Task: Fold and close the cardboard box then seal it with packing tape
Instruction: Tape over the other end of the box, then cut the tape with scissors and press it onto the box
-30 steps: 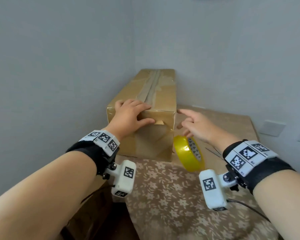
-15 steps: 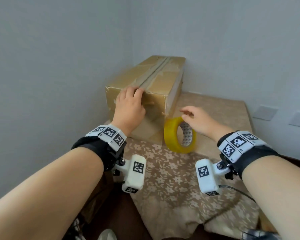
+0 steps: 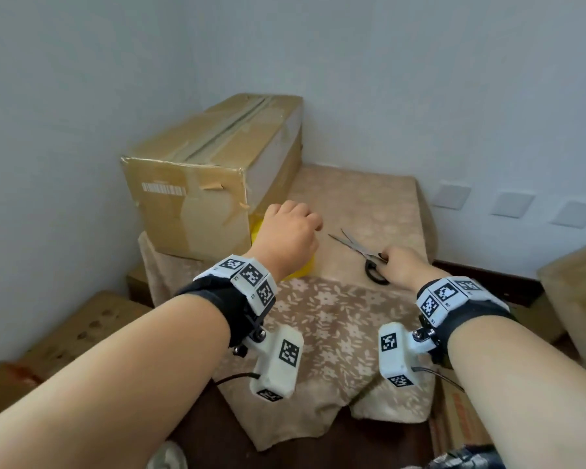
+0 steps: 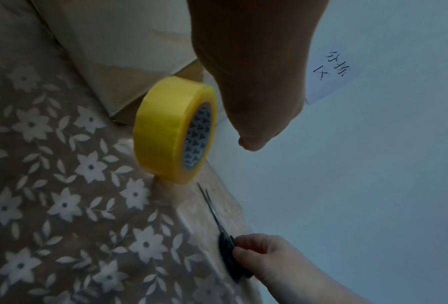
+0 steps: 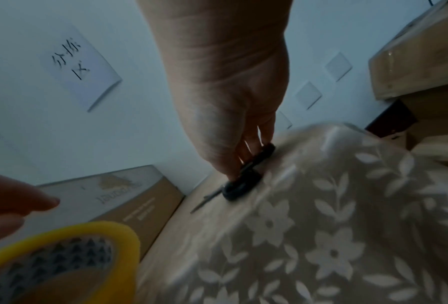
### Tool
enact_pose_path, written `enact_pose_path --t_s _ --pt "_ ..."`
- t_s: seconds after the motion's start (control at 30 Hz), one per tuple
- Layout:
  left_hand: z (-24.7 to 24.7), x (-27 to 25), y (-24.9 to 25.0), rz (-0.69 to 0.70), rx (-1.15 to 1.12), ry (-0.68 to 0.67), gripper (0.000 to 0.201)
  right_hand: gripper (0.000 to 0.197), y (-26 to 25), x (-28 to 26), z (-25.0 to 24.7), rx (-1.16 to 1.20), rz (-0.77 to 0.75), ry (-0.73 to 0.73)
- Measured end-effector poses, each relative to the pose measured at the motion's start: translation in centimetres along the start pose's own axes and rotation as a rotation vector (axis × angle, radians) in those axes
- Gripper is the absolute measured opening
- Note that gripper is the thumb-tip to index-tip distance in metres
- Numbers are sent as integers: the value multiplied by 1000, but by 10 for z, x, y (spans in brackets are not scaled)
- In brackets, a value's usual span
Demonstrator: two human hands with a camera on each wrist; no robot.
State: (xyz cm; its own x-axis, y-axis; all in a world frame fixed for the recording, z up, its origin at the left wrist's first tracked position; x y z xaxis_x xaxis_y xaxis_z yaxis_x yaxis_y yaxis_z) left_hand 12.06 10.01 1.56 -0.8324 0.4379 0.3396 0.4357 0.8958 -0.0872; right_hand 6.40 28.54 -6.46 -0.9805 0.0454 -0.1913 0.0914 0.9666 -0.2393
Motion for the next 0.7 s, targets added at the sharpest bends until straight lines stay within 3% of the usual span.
enact_pose_path --t_s 0.13,0.23,0.37,0.47,0.57,0.67,0.7 --pt "7 -3 -9 -79 82 -31 24 13 -2 5 10 -89 -10 70" --pt "4 -7 -12 -101 243 -71 26 26 -8 2 6 -94 -19 26" --pt "10 -16 -8 -93 360 -270 61 52 -12 -8 -16 191 14 102" --pt "23 -28 -6 -21 463 -416 79 55 -28 -23 -23 541 -16 79" --pt "23 -38 -7 101 524 -439 64 39 -59 -39 -26 800 -100 -14" --pt "18 -47 -10 210 425 -436 40 8 -77 -50 -32 903 -140 11" --pt "16 -51 -14 225 364 -441 37 8 -78 -49 -33 909 -134 33"
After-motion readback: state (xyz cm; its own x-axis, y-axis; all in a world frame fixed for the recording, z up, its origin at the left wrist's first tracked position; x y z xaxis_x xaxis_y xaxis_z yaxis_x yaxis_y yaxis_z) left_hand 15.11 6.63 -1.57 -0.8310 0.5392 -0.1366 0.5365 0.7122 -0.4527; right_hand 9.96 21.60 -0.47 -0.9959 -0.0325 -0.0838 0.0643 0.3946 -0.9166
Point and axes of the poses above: each hand's wrist, its own x-axis towards the middle knuckle, its own z-axis out of the palm, y = z × x, the point moved 7 cm from there along x, towards the middle knuckle, and after that the axes turned 9 degrees about z, right-handed, at the moved point
